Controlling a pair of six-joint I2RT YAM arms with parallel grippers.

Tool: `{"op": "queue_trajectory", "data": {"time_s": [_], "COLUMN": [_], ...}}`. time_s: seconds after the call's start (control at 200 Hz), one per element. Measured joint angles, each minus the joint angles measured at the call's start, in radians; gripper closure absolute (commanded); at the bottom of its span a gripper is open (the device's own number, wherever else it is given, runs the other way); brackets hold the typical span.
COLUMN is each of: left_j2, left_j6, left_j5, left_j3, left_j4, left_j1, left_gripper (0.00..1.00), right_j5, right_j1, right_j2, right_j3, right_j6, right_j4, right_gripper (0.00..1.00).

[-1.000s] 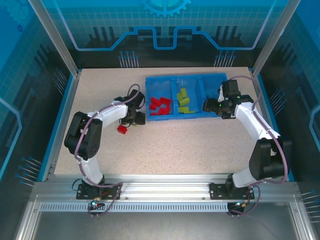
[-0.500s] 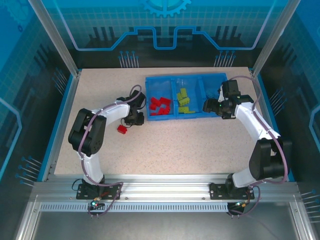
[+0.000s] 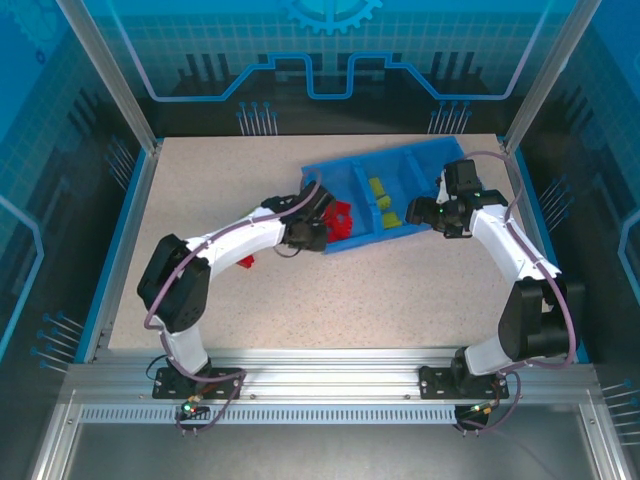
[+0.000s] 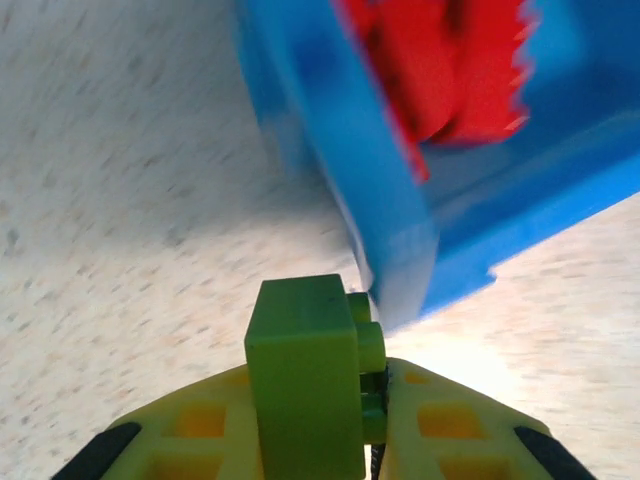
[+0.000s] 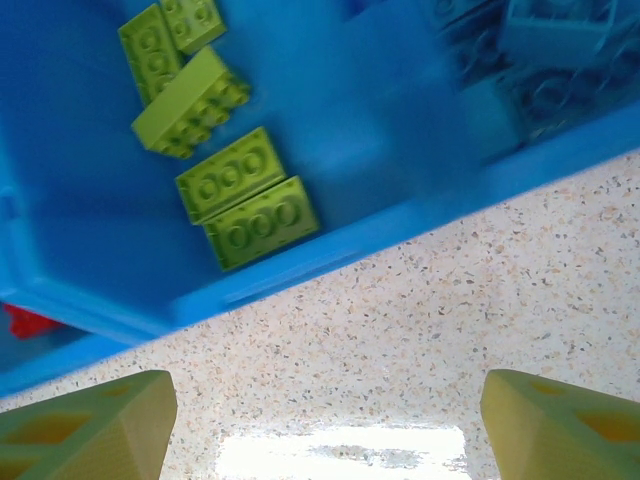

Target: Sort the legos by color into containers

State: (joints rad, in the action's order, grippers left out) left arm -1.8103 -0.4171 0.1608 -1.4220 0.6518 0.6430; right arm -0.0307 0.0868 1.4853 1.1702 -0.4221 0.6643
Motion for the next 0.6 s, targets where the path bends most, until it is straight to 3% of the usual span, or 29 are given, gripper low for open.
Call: {"op": "queue_trajectory", "data": {"time_s": [0.125,0.345,0.6], "left_j2": [-0.081,-0.206,-0.246], "left_j6": [0.000,-0.004,-0.003], "left_j5": [-0.004,-0.005,-0.008], "left_j3": [-0.240,-0.478,-0.554], "left_j4": [0.016,0.008,0.029], "left_j1": [0.016,0.016,0.016], "left_gripper": [0.87,0.87,0.85], "right_j5": [-0.001,-0.002,-0.017], "right_j1": [0.000,0.000,0.004], "right_j2": [0.000,0.000,0.082], "right_j3": [0.000,0.000,0.019], "right_j6": [0.000,0.000,0.057], "right_j4": [0.000,0.000,-0.077], "right_gripper": [0.19,0.19,0.19]}}
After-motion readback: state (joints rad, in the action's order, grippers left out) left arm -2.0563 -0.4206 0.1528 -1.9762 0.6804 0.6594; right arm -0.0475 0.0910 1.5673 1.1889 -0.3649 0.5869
